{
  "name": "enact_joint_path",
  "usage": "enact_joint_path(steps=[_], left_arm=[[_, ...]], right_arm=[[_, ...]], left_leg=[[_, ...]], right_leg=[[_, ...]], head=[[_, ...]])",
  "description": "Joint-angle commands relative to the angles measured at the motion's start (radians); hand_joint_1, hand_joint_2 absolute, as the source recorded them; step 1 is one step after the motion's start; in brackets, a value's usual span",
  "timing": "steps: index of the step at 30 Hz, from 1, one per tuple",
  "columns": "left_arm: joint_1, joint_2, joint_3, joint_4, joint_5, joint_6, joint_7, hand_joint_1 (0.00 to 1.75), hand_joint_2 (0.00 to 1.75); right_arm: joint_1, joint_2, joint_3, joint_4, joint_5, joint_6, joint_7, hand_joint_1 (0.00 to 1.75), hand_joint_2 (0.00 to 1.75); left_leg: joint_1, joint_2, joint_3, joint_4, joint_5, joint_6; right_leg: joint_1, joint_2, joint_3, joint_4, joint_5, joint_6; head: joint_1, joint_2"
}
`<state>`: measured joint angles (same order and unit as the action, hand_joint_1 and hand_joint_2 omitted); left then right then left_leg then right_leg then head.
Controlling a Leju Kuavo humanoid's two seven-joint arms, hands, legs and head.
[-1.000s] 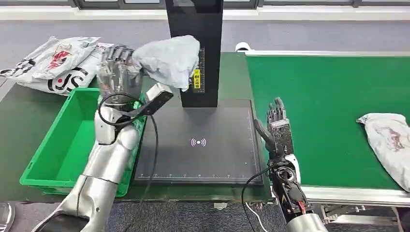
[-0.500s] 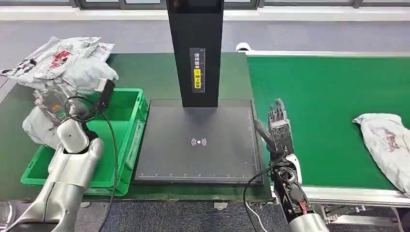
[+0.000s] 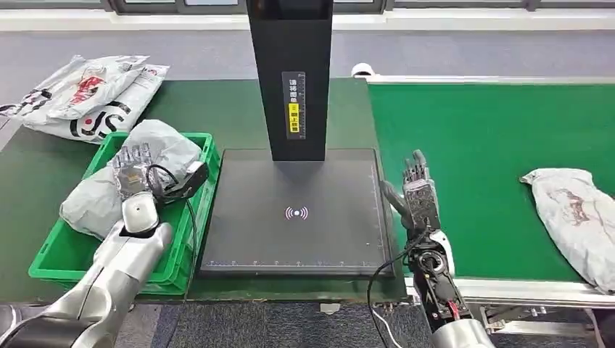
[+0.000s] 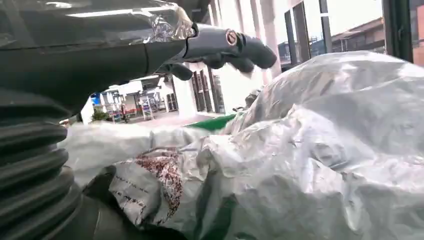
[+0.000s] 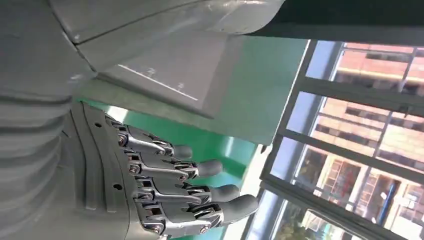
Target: Moved the parcel from conveyor to table for the left to box.
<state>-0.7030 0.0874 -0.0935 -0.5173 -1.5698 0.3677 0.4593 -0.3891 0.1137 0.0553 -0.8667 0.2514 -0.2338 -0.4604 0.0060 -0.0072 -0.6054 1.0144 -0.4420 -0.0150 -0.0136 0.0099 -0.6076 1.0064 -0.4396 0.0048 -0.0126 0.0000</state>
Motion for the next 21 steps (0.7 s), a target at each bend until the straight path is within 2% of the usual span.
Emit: enact_joint_path(steps=[1,9,11,12,14,15,18,20,21], left_arm=[[-0.052,-0.022,0.013,0.077,-0.001,0.004,-0.005,0.00,1.75],[-0.052,-0.022,0.013,0.077,-0.001,0.004,-0.005,0.00,1.75],[-0.050,-0.025,0.039,0.045,0.007,0.124,-0.017,0.00,1.75],[-0.051,-0.028,0.060,0.028,0.018,0.185,-0.045,0.00,0.00],[-0.054,-0.033,0.067,-0.016,0.003,0.285,-0.113,0.00,0.00],[-0.037,-0.053,0.079,-0.102,0.019,0.330,-0.168,0.00,0.00],[-0.002,-0.104,0.116,-0.230,0.113,0.330,-0.296,0.00,0.00],[0.000,-0.133,0.143,-0.258,0.308,0.290,-0.423,0.00,0.00],[0.000,-0.133,0.144,-0.260,0.341,0.268,-0.434,0.00,0.00]], right_arm=[[-0.004,0.018,-0.076,-0.003,0.000,0.004,0.009,0.00,1.75],[-0.004,0.018,-0.076,-0.003,0.000,0.004,0.009,0.00,1.75],[-0.006,0.021,-0.080,-0.011,0.006,0.005,0.021,0.00,1.75],[-0.004,0.021,-0.081,-0.018,0.009,0.003,0.028,0.00,1.75],[0.006,0.015,-0.082,-0.036,0.009,0.006,0.032,0.00,1.75],[0.021,0.008,-0.083,-0.054,0.005,0.008,0.033,0.00,1.75],[0.038,0.003,-0.081,-0.060,-0.003,0.013,0.030,0.00,1.75],[0.037,0.007,-0.078,-0.051,-0.002,0.010,0.023,0.00,1.75],[0.033,0.008,-0.078,-0.046,-0.001,0.009,0.022,0.00,1.75]], left_leg=[[0.001,-0.001,0.001,0.000,0.000,0.000],[0.001,-0.001,0.001,0.000,0.000,0.000],[0.001,-0.001,0.000,0.000,0.000,0.000],[0.001,-0.001,0.001,0.000,0.000,0.000],[0.001,-0.001,0.000,0.000,0.000,0.000],[0.001,-0.002,-0.001,0.001,0.000,0.000],[0.002,-0.005,-0.001,0.001,0.000,0.001],[0.002,-0.005,-0.001,0.000,0.000,0.001],[0.001,-0.006,-0.001,0.000,0.000,0.001]], right_leg=[[0.001,-0.003,0.002,-0.001,0.000,0.000],[0.001,-0.003,0.002,-0.001,0.000,-0.001],[0.000,-0.002,0.001,0.000,0.000,0.000],[0.001,-0.003,0.002,-0.001,0.000,-0.001],[0.001,-0.003,0.001,0.000,0.000,-0.001],[0.001,-0.003,0.000,0.000,0.000,-0.001],[0.001,-0.006,0.001,-0.001,-0.001,0.000],[0.001,-0.006,0.002,-0.001,-0.001,0.000],[0.001,-0.007,0.002,-0.001,-0.001,0.000]], head=[[0.000,0.000],[0.000,0.000],[0.000,0.000],[0.000,0.000],[0.000,0.000],[0.000,0.000],[0.000,0.000],[0.000,0.000],[0.000,0.000]])
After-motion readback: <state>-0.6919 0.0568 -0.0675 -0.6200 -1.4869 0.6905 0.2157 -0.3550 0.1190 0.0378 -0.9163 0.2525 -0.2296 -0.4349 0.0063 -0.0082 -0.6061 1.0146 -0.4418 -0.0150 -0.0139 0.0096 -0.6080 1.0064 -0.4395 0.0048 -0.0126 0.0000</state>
